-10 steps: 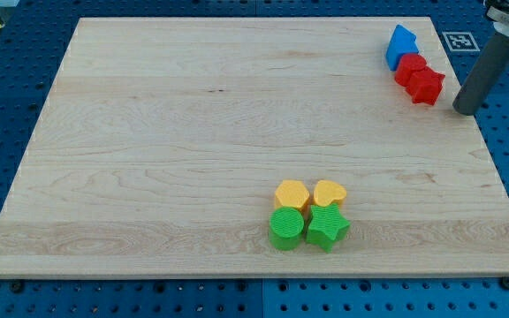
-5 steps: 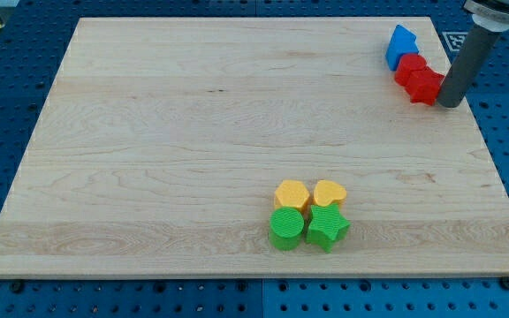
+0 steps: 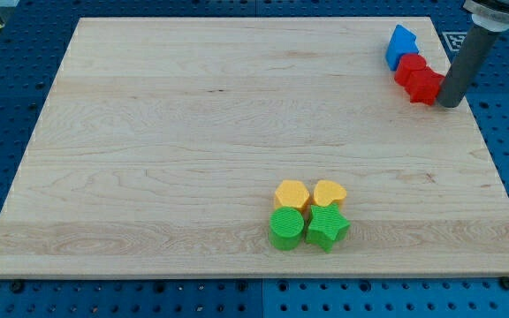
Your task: Nudge the red star towards the left a bit
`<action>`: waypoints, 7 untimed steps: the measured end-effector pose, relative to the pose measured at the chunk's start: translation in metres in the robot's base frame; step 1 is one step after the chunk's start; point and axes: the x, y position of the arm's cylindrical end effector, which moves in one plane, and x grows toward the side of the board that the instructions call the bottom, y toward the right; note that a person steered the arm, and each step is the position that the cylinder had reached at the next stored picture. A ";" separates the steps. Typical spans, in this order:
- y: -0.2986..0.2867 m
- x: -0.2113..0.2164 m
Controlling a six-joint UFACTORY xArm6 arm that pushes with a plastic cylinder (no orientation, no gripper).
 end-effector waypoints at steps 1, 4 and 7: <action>-0.001 0.000; -0.016 0.002; -0.013 0.009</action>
